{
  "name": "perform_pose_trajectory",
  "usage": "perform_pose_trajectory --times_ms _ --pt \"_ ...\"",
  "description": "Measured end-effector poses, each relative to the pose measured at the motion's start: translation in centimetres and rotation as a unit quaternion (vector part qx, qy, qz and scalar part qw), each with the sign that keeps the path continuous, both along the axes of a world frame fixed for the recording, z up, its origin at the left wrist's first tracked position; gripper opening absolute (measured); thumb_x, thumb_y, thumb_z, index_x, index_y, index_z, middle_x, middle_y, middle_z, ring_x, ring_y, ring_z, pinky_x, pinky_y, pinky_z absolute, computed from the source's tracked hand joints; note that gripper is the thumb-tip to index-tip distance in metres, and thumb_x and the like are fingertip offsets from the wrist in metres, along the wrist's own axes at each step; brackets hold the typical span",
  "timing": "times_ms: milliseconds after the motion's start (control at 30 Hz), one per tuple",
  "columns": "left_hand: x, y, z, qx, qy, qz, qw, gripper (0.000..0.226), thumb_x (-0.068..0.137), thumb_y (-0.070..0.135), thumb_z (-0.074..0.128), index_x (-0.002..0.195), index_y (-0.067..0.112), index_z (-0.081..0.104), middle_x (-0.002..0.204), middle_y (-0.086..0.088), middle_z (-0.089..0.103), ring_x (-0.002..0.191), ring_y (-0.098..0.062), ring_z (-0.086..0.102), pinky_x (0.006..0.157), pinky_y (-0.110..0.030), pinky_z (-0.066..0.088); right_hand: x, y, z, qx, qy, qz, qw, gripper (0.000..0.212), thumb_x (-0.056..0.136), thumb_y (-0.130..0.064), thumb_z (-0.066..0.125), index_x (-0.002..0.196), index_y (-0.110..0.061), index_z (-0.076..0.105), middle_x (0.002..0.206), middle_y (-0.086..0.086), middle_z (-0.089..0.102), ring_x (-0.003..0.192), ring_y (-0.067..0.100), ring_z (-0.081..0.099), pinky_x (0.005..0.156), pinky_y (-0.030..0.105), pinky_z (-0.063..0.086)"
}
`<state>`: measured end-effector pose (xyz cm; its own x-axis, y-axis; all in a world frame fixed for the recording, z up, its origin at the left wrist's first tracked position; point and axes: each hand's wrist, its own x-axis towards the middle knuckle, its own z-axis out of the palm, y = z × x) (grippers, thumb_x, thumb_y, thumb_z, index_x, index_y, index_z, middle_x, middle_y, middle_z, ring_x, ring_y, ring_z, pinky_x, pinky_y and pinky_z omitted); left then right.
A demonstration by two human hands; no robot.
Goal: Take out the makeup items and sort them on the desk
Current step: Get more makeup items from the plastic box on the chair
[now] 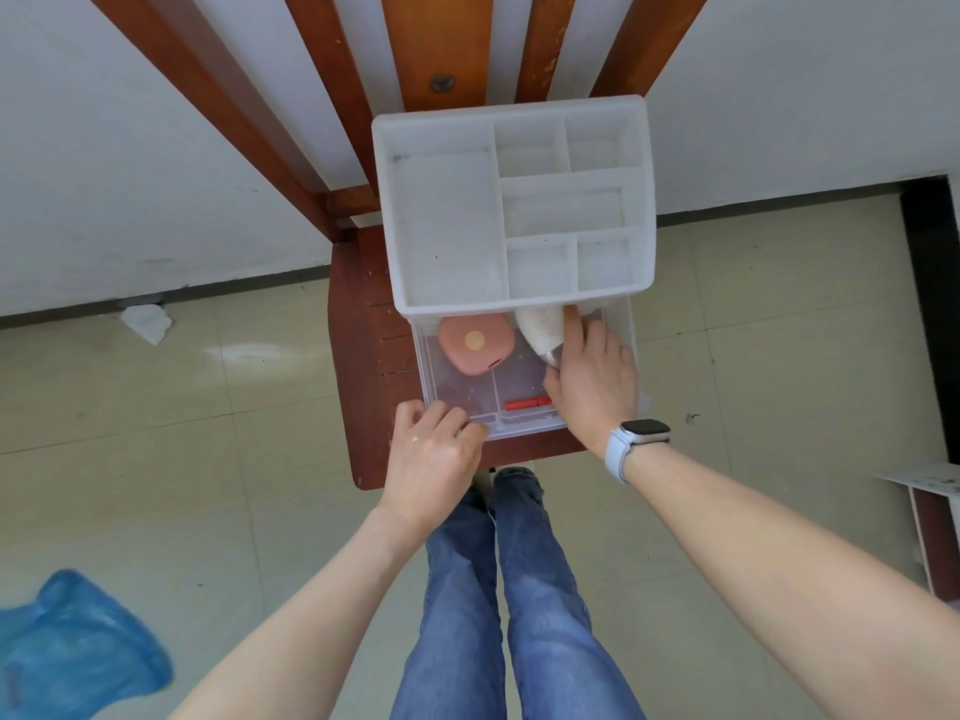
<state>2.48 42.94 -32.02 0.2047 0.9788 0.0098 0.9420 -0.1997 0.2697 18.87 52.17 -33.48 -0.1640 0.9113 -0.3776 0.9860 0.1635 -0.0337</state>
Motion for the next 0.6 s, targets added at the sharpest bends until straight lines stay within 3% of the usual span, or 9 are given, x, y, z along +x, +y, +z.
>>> perform_pose_trajectory --times_ms 67,133,233,333,400,467,600 --pt "0.1 -0.1 -0.2 0.008 -0.007 0.010 1.000 0.011 0.067 0.004 0.075 0.067 0.014 0.070 0.063 0.001 0.063 0.061 -0.023 0.057 0.068 -0.034 0.035 0.3 -0.3 0.6 -0.001 0.041 -0.009 0.999 0.053 0.082 -0.017 0.050 0.132 -0.004 0.040 0.105 0.017 0.055 0.095 0.034 0.053 0.078 0.037 0.038" --pt "0.1 -0.2 -0.3 0.014 -0.021 0.025 0.999 0.010 0.068 0.006 0.075 0.069 0.014 0.070 0.066 0.001 0.064 0.064 -0.023 0.058 0.071 -0.033 0.030 0.8 -0.6 1.6 0.011 0.091 -0.015 0.996 0.032 0.083 -0.017 0.048 0.111 -0.003 0.053 0.089 0.014 0.058 0.081 0.033 0.055 0.069 0.035 0.035" --pt "0.1 -0.6 -0.3 0.005 -0.026 0.053 0.998 0.019 0.066 0.012 0.079 0.082 0.013 0.071 0.076 0.000 0.066 0.070 -0.024 0.060 0.072 -0.034 0.028 1.8 -1.5 3.0 -0.040 0.176 -0.036 0.983 0.015 0.086 -0.023 0.049 0.095 -0.011 0.050 0.076 0.004 0.056 0.064 0.025 0.051 0.052 0.030 0.031" --pt "0.4 -0.8 -0.2 -0.029 -0.012 0.087 0.996 0.053 0.064 0.019 0.080 0.112 0.011 0.061 0.102 -0.005 0.065 0.087 -0.025 0.059 0.074 -0.035 0.034 2.2 -2.9 4.2 -0.159 0.301 -0.148 0.929 0.016 0.085 -0.028 0.052 0.097 -0.028 0.042 0.079 -0.011 0.055 0.068 0.013 0.055 0.056 0.029 0.043" --pt "0.4 -0.6 -0.1 -0.034 -0.014 0.098 0.994 0.068 0.065 0.021 0.079 0.124 0.011 0.049 0.116 -0.007 0.061 0.098 -0.024 0.055 0.073 -0.037 0.038 2.2 -3.8 4.7 -0.194 0.353 -0.192 0.895 0.015 0.084 -0.028 0.055 0.095 -0.027 0.046 0.083 -0.011 0.060 0.071 0.011 0.056 0.064 0.028 0.045" --pt "0.4 -0.4 -0.1 -0.027 -0.024 0.092 0.995 0.072 0.066 0.020 0.078 0.128 0.013 0.042 0.122 -0.009 0.058 0.103 -0.025 0.053 0.072 -0.037 0.039 2.0 -4.5 4.9 -0.231 0.391 -0.214 0.865 0.007 0.086 -0.024 0.055 0.091 -0.027 0.051 0.082 -0.006 0.065 0.070 0.012 0.058 0.064 0.024 0.044" --pt "-0.1 -0.3 -0.2 -0.014 -0.041 0.060 0.997 0.069 0.068 0.011 0.068 0.130 0.013 0.039 0.125 -0.009 0.057 0.106 -0.023 0.047 0.075 -0.036 0.031 1.1 -5.5 4.7 -0.296 0.460 -0.275 0.791 0.014 0.091 -0.014 0.052 0.093 -0.028 0.055 0.074 -0.007 0.064 0.055 -0.003 0.055 0.055 0.010 0.042"
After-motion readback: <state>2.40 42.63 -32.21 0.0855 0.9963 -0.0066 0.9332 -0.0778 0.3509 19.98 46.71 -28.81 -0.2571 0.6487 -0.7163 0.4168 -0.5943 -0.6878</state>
